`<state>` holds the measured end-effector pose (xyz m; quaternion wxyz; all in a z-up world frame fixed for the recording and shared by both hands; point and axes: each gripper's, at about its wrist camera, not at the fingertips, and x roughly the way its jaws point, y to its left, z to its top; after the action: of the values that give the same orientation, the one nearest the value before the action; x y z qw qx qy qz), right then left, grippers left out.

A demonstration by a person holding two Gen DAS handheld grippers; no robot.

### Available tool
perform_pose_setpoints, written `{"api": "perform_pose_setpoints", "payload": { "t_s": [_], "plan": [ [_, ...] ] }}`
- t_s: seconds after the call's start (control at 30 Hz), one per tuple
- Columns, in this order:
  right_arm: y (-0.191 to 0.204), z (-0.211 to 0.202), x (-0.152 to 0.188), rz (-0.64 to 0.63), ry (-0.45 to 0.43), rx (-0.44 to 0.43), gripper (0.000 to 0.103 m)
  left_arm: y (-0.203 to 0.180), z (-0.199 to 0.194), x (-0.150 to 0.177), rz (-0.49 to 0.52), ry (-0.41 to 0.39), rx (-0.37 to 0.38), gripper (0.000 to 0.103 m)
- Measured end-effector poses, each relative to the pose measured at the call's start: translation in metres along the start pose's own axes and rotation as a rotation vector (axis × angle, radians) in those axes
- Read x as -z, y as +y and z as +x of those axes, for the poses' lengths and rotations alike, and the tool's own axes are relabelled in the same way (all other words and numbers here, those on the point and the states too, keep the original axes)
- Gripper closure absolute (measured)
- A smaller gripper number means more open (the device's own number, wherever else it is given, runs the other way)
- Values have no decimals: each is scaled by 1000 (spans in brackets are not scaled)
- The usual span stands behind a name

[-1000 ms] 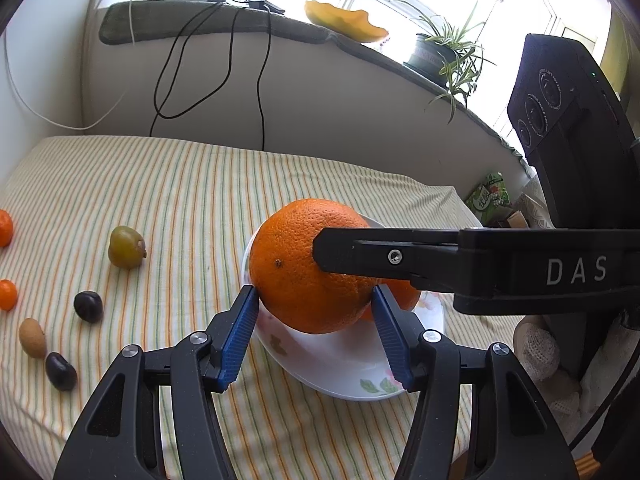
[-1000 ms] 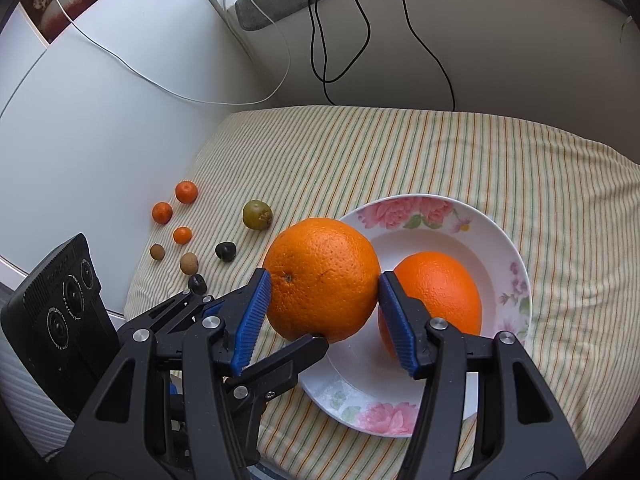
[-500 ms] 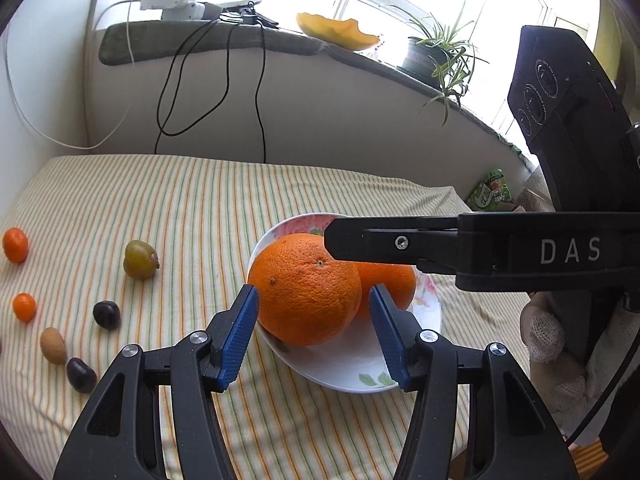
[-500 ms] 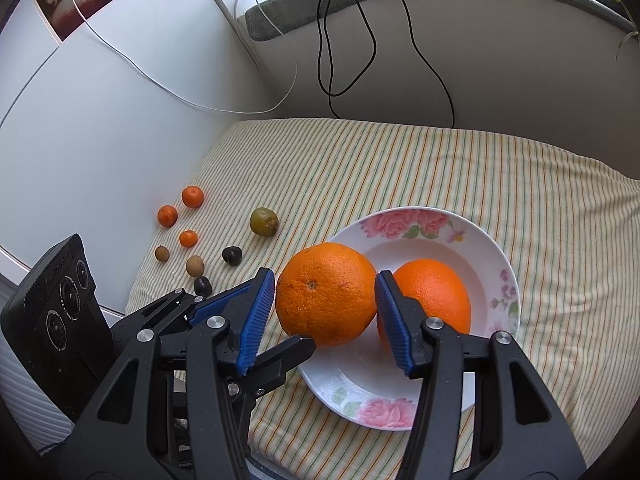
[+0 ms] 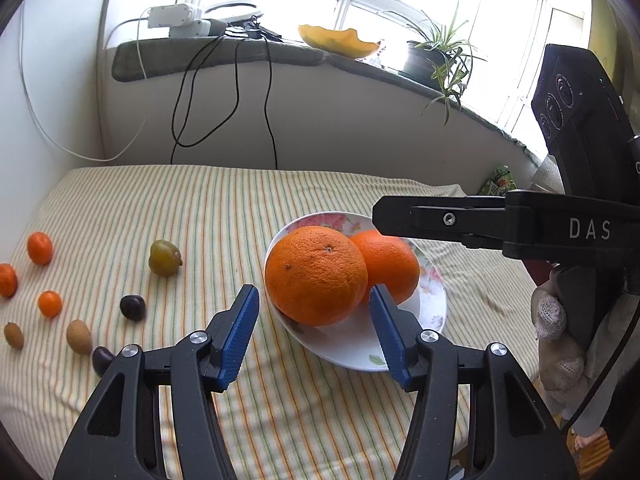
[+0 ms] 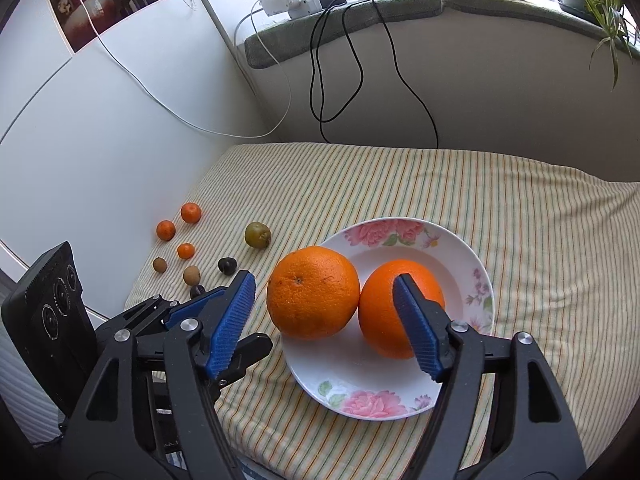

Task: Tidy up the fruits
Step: 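Open both grippers and withdraw from the plate, then move the left gripper to a brown kiwi while the right approaches a dark plum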

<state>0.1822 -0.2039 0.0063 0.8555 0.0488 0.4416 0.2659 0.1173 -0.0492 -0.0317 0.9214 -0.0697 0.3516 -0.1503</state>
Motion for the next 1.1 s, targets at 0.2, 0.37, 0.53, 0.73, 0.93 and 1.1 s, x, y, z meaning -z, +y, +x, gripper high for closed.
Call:
{"api": "perform_pose_setpoints", "payload": {
  "t_s": [0.2, 0.37, 0.53, 0.73, 0.93, 1.1],
  "plan": [
    [9, -10, 9, -34, -58, 41, 25, 9, -15, 8, 0, -31, -49, 45],
    [18, -13, 18, -51, -83, 53, 25, 18, -28, 12, 12, -47, -89, 45],
    [27, -17, 23, -38, -140, 28, 25, 33, -44, 18, 14, -63, -123, 45],
    [49, -19, 27, -93, -180, 23, 16, 70, -68, 30, -26, -83, -175, 45],
    [83, -10, 36, -193, -173, 12, 14, 107, -87, 46, -88, -90, -223, 45],
    [106, 2, 44, -258, -163, -14, 14, 128, -97, 60, -128, -94, -232, 52]
  ]
}}
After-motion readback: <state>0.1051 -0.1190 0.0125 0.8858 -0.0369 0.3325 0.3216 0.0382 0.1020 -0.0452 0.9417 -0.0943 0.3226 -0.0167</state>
